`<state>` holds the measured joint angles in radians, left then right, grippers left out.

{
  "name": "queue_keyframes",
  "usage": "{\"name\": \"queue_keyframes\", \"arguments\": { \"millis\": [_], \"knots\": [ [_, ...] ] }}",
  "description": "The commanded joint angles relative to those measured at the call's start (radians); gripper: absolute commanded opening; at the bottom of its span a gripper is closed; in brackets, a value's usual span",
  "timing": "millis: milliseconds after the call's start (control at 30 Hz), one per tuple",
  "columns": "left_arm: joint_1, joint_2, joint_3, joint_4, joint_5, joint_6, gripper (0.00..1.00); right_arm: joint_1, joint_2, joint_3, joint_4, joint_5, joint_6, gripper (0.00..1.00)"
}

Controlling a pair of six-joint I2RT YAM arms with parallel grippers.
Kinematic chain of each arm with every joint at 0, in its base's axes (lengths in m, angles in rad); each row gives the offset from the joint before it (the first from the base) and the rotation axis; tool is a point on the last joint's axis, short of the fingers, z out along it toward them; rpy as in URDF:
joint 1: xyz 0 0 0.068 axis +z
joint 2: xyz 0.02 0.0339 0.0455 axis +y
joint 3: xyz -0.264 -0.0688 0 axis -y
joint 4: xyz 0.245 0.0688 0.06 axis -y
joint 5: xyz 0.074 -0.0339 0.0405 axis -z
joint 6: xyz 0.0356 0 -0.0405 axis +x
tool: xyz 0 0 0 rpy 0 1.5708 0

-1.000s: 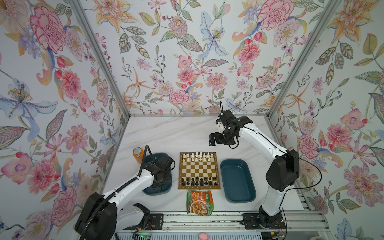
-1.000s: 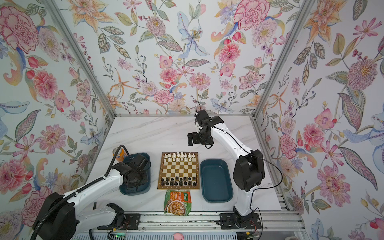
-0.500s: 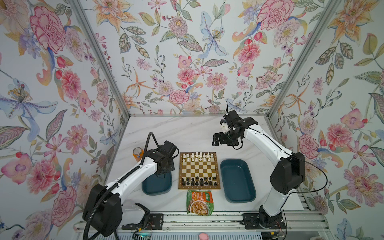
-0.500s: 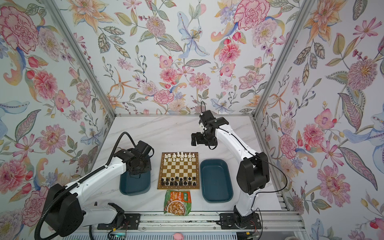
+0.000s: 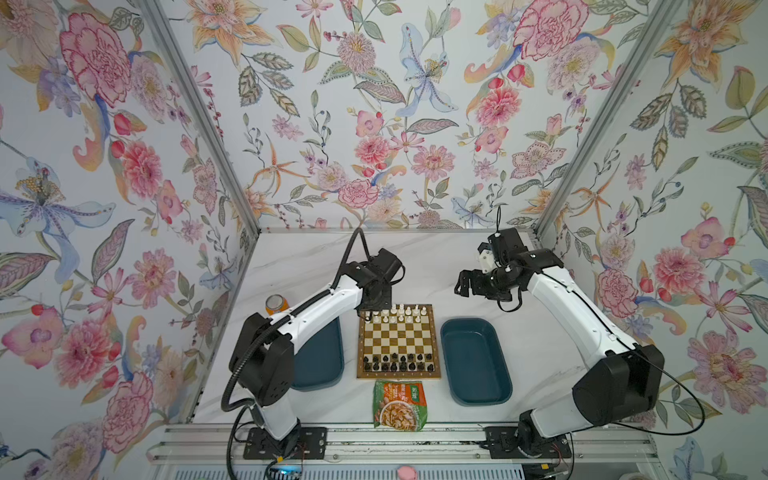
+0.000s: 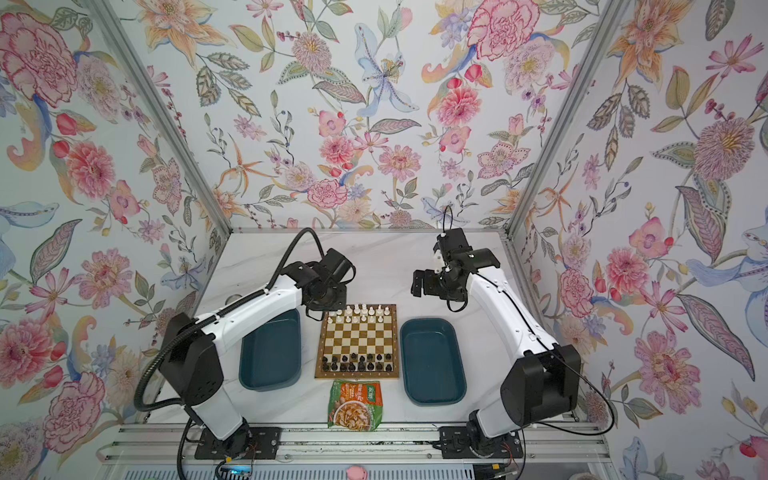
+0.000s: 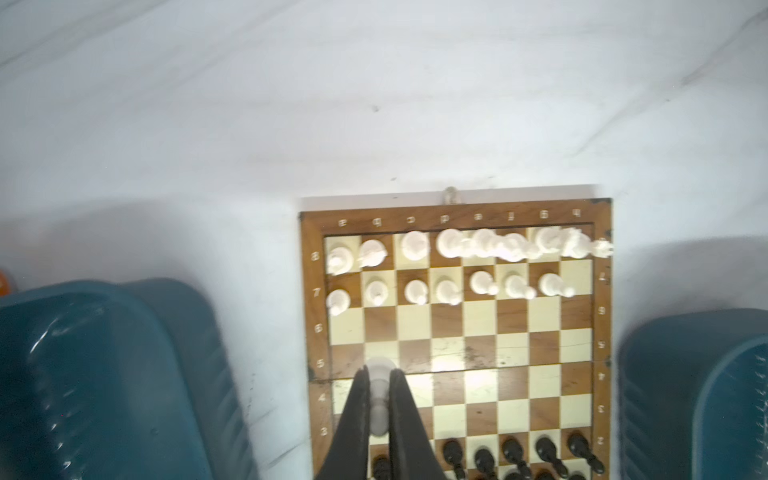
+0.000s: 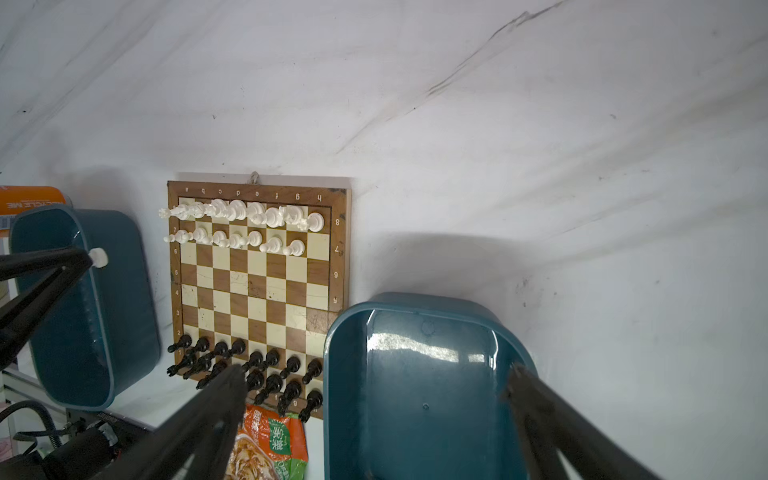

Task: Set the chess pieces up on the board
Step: 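Lift the white pawn with the left gripper and carry it over the board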

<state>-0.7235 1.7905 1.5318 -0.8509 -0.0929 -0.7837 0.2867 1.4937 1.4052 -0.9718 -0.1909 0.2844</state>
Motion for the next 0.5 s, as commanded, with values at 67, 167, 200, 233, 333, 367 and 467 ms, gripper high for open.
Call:
{"name": "queue_keyframes", "arguments": {
  "millis": [67, 167, 200, 233, 333, 367, 467],
  "knots": [
    [-0.092, 0.139, 0.155, -0.013, -0.009, 0.071, 0.1, -0.036, -0.09, -0.071, -0.001, -0.006, 0.009, 0.99],
    [-0.127, 0.194, 0.213, 0.001, 0.017, 0.082, 0.11, -0.061, -0.131, -0.1, -0.002, -0.024, 0.01, 0.99],
    [-0.137, 0.208, 0.229, 0.004, 0.019, 0.086, 0.12, -0.069, -0.143, -0.107, -0.004, -0.029, 0.012, 0.99],
    [-0.147, 0.224, 0.246, 0.006, 0.021, 0.086, 0.13, -0.079, -0.154, -0.115, -0.005, -0.035, 0.013, 0.99],
    [-0.175, 0.26, 0.27, 0.034, 0.045, 0.086, 0.14, -0.103, -0.177, -0.127, -0.018, -0.046, 0.008, 0.99],
    [-0.182, 0.273, 0.279, 0.039, 0.053, 0.086, 0.14, -0.11, -0.181, -0.128, -0.026, -0.046, 0.004, 0.99],
    [-0.202, 0.318, 0.316, 0.039, 0.065, 0.092, 0.14, -0.135, -0.201, -0.129, -0.044, -0.05, -0.009, 0.99]
  ]
}}
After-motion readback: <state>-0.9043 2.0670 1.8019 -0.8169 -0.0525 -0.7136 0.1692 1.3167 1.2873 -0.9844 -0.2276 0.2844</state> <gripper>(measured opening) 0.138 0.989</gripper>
